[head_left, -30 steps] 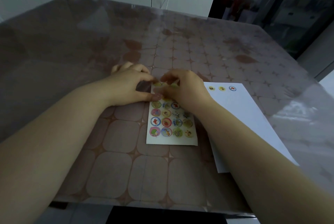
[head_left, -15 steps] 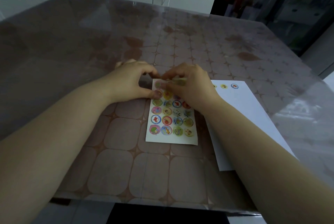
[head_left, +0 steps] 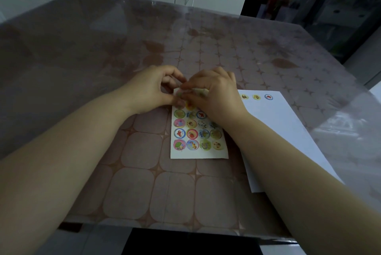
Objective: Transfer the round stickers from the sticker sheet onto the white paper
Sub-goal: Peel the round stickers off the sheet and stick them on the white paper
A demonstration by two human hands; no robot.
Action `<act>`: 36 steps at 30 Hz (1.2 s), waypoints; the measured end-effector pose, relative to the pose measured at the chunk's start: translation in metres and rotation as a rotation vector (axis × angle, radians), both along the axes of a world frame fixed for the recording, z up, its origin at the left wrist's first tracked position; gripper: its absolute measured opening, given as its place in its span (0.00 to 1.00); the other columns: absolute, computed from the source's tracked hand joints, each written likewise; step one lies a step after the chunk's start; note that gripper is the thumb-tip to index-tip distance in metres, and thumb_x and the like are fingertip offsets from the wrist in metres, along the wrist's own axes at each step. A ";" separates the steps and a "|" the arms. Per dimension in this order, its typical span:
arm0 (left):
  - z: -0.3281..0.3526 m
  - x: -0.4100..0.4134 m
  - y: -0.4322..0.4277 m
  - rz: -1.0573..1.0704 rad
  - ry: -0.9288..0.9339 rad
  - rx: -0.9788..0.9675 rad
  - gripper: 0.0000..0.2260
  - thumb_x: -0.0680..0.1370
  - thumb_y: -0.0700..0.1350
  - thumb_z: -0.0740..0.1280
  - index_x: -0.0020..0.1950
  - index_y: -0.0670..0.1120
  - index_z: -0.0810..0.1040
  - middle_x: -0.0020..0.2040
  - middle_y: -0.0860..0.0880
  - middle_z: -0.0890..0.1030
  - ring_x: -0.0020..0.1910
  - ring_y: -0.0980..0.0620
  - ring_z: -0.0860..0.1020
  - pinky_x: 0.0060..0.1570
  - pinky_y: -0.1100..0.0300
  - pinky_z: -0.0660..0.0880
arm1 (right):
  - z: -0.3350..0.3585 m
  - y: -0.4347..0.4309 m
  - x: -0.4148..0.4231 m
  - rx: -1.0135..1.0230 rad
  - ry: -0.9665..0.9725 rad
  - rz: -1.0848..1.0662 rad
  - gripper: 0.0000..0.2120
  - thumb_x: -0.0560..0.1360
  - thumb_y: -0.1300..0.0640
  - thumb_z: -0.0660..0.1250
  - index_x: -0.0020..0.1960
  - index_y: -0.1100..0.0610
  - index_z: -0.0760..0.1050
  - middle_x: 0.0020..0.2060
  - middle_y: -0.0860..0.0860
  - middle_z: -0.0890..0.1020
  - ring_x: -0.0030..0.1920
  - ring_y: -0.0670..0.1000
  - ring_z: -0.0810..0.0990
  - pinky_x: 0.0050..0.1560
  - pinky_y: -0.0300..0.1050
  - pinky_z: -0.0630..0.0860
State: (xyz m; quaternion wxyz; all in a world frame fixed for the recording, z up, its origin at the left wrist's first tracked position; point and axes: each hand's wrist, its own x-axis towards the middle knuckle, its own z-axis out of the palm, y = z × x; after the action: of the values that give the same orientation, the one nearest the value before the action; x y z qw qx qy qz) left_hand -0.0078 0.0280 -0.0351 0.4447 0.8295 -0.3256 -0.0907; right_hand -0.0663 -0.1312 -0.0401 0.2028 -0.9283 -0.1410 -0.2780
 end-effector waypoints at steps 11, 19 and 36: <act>0.003 -0.002 0.002 -0.039 0.076 0.009 0.18 0.66 0.37 0.75 0.53 0.46 0.76 0.44 0.45 0.82 0.42 0.58 0.78 0.47 0.67 0.74 | -0.002 0.001 0.002 -0.050 -0.083 0.010 0.07 0.67 0.48 0.67 0.38 0.49 0.82 0.38 0.46 0.83 0.41 0.55 0.77 0.48 0.44 0.59; 0.003 -0.004 -0.001 -0.033 -0.072 0.071 0.15 0.66 0.39 0.76 0.49 0.48 0.78 0.43 0.49 0.81 0.40 0.61 0.76 0.42 0.73 0.71 | 0.002 -0.005 0.000 0.187 0.166 -0.025 0.04 0.69 0.54 0.72 0.43 0.50 0.83 0.46 0.44 0.83 0.54 0.52 0.74 0.61 0.49 0.61; 0.003 -0.004 -0.002 0.088 -0.189 0.185 0.19 0.66 0.46 0.76 0.56 0.49 0.78 0.49 0.54 0.76 0.48 0.58 0.72 0.42 0.77 0.65 | 0.000 -0.006 0.006 0.428 0.329 -0.047 0.04 0.68 0.48 0.70 0.35 0.38 0.79 0.39 0.41 0.83 0.51 0.59 0.78 0.54 0.56 0.75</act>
State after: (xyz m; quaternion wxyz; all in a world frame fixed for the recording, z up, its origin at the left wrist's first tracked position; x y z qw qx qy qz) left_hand -0.0114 0.0258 -0.0320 0.3371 0.8853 -0.3196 -0.0223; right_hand -0.0606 -0.1370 -0.0396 0.4080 -0.9000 -0.0227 -0.1516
